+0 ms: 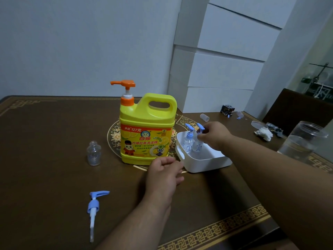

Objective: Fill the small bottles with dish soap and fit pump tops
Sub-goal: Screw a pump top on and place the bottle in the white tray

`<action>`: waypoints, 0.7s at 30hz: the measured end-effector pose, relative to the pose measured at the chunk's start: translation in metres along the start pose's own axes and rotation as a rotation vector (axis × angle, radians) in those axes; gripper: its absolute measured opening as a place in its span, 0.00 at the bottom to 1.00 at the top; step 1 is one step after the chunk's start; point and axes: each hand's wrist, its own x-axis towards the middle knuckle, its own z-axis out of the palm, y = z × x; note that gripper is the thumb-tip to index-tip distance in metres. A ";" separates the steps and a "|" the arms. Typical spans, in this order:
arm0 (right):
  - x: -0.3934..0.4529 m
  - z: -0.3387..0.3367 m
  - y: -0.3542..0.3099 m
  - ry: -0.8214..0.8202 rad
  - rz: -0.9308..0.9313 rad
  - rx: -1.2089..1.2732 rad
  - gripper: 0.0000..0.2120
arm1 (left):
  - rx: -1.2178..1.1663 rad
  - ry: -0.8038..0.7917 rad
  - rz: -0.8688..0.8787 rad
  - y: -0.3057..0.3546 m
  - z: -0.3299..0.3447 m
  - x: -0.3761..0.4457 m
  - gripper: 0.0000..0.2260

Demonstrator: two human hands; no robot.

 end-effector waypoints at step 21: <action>-0.029 -0.025 -0.003 0.166 -0.003 0.225 0.19 | 0.025 0.006 0.002 -0.005 -0.003 0.006 0.13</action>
